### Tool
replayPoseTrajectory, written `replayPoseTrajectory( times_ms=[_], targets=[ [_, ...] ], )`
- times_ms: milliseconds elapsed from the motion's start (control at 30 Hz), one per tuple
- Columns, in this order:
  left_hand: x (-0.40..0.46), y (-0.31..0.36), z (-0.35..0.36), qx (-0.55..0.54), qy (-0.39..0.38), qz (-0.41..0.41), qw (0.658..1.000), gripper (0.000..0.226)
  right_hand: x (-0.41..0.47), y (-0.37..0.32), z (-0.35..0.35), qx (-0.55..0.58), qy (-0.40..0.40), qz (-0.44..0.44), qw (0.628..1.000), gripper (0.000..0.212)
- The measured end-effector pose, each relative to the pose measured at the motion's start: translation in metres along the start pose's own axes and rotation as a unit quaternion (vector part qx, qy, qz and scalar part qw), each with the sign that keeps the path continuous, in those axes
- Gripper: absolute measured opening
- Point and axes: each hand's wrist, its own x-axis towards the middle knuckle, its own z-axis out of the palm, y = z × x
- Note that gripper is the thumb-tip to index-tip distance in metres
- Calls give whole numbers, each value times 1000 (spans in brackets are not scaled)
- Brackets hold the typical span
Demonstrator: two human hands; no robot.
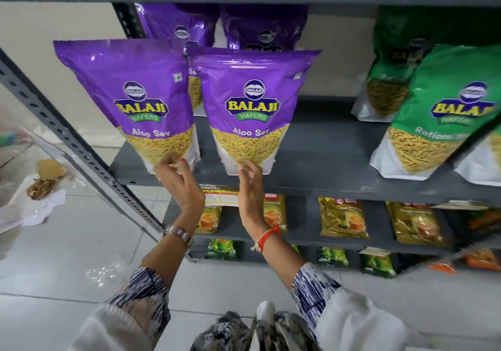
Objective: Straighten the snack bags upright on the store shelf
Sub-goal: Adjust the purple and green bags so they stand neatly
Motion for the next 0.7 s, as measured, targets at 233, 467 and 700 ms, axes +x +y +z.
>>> replayPoseTrajectory(
  times_ms=[233,467,700],
  targets=[
    [-65,17,37,-47,-205,75,975,16,13,-11,-83,36,190,-23,981,18],
    [-138,44,101,-67,-398,47,914,22,39,-40,-212,27,370,-23,928,28],
    [-191,107,203,-92,-524,-174,829,48,73,-92,-331,-3,342,-43,939,35]
  ],
)
